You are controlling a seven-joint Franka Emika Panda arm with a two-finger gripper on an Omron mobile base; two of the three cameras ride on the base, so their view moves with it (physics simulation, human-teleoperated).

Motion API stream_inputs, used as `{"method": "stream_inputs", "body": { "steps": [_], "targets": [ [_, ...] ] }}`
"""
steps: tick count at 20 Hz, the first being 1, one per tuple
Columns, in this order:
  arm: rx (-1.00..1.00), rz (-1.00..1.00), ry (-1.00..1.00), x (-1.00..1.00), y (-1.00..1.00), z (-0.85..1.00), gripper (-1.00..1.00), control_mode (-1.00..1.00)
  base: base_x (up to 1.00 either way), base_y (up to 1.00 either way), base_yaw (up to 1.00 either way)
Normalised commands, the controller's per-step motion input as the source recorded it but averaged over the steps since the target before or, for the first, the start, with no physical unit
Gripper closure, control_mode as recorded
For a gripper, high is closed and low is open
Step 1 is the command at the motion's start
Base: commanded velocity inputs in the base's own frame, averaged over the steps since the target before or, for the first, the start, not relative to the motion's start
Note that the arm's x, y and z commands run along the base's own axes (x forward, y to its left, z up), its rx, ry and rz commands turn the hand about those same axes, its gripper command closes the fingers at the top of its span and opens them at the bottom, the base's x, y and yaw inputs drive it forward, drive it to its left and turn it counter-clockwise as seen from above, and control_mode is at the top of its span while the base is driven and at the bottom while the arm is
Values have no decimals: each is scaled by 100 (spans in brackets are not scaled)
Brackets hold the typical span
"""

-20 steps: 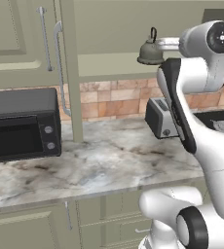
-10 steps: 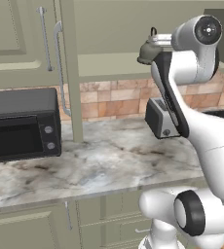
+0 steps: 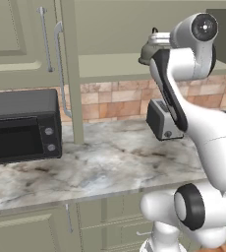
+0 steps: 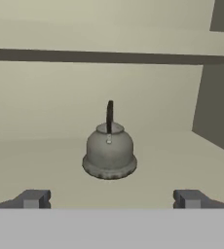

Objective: Open the cabinet, pick the kettle from the cabinet, and place it in the sink.

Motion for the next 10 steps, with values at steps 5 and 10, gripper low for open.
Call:
{"method": "stream_inputs", "body": {
  "steps": [5, 10],
  "targets": [
    [0, 0, 0, 15, -6, -6, -100, -100, 0, 0, 0],
    [2, 0, 0, 17, -10, -9, -100, -100, 0, 0, 0]
  ]
}}
